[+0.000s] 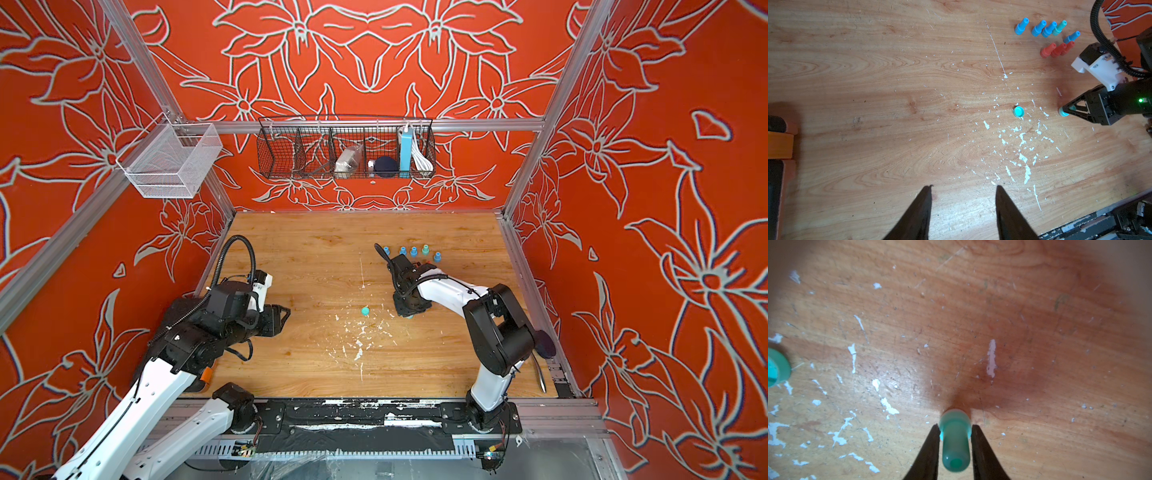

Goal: Close the stamp cap
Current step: Pick up the stamp from the center of the board.

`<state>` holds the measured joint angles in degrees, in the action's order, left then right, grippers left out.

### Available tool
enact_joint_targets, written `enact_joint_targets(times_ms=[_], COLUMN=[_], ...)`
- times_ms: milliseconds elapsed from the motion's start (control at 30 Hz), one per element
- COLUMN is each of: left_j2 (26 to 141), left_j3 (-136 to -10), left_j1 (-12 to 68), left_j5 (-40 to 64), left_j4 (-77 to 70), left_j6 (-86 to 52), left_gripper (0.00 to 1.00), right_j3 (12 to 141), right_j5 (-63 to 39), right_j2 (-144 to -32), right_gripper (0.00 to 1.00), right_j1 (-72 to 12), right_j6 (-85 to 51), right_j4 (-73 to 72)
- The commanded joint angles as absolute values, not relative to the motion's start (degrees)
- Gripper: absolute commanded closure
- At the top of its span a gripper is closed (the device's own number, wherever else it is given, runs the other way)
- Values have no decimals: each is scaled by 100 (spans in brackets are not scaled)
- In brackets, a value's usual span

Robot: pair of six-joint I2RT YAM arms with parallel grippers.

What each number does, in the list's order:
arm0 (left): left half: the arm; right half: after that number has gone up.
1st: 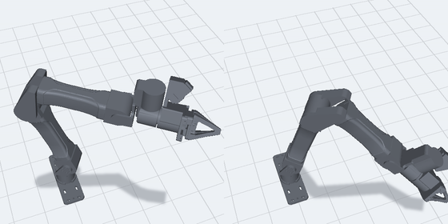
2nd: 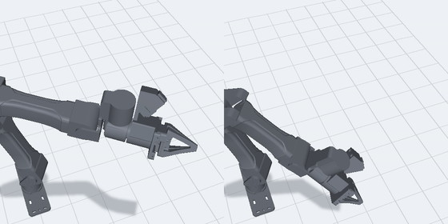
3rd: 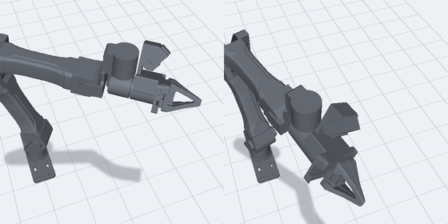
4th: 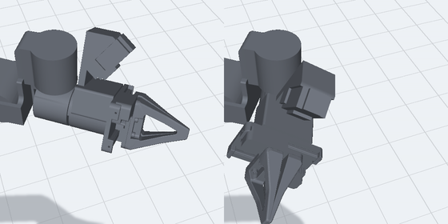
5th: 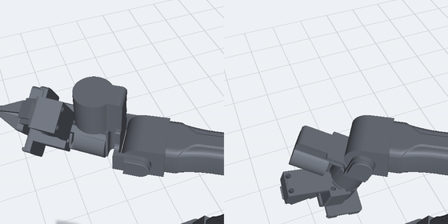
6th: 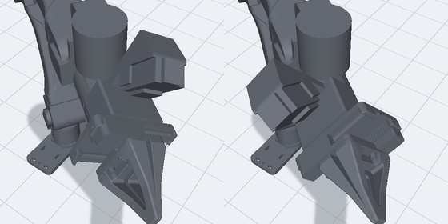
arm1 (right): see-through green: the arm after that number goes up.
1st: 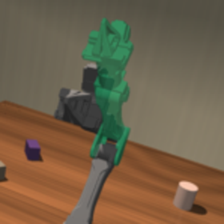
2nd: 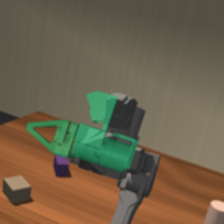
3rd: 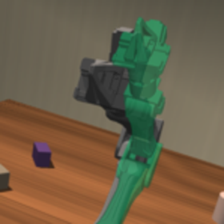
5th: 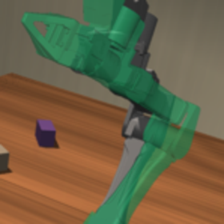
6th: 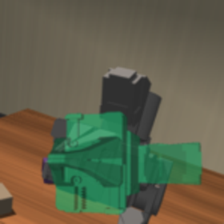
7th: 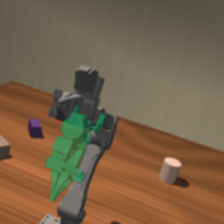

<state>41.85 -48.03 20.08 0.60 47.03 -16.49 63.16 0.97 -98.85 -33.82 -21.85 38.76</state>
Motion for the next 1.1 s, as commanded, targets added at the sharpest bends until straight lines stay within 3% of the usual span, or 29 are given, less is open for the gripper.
enact_joint_targets(times_ms=[0, 900, 1067], left_j2=[4157, 4157, 4157], left_j3=[-4807, -4808, -4808], left_j1=[1942, 1899, 1898], left_j5=[18, 18, 18], left_j4=[4680, 4676, 4676], left_j6=[-1572, -1573, -1573], left_gripper=[50, 50, 50], right_j3=[6284, 6117, 6143], right_j5=[62, 174, 194], right_j2=[-9914, -9914, -9949], right_gripper=[71, 70, 74], right_j1=[-3428, -3472, -3472], right_j6=[-2286, -2285, -2286], right_j4=[3866, 3911, 3920])
